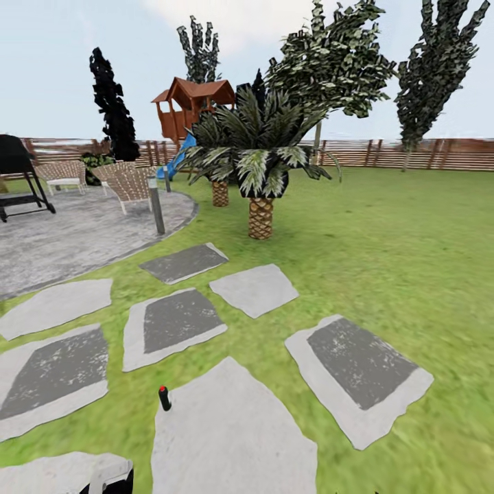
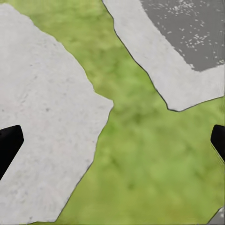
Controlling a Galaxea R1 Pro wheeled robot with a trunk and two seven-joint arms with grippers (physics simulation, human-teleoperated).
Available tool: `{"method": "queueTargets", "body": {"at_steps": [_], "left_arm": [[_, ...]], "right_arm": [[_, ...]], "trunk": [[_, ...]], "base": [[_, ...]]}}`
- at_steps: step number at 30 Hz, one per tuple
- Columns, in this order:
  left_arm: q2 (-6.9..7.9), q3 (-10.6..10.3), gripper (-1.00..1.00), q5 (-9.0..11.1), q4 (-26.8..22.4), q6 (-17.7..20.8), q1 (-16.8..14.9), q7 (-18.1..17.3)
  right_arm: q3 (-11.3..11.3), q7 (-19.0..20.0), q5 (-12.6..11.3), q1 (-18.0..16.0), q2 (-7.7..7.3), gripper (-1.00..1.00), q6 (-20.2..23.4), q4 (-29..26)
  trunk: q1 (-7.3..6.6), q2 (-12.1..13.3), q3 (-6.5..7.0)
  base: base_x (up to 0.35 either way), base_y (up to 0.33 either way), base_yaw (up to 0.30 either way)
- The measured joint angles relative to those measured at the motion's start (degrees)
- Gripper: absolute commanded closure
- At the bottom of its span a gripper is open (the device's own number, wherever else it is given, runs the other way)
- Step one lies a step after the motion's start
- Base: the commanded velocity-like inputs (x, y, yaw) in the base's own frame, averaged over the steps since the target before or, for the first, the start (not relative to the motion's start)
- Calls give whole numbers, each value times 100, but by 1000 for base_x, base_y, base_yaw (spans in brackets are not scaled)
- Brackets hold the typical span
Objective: In the garden, pick up the pesticide atomizer on the floor and spray pesticide onto both trees until each tree trunk is fully covered.
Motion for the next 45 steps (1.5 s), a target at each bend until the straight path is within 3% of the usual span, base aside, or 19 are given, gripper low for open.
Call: {"method": "queueTargets", "body": {"at_steps": [9,31,45], "left_arm": [[-1,0,-100,0,-4,0,0,0],[-2,0,-100,0,4,0,0,0],[-2,0,-100,0,3,0,0,0]], "right_arm": [[0,0,0,0,0,-100,0,-2],[-12,0,1,0,0,-100,0,-8],[-9,0,0,0,0,-100,0,-9]], "trunk": [[0,0,0],[0,0,0],[0,0,0]], "base": [[175,-274,247],[183,-274,18],[180,-246,255]]}}
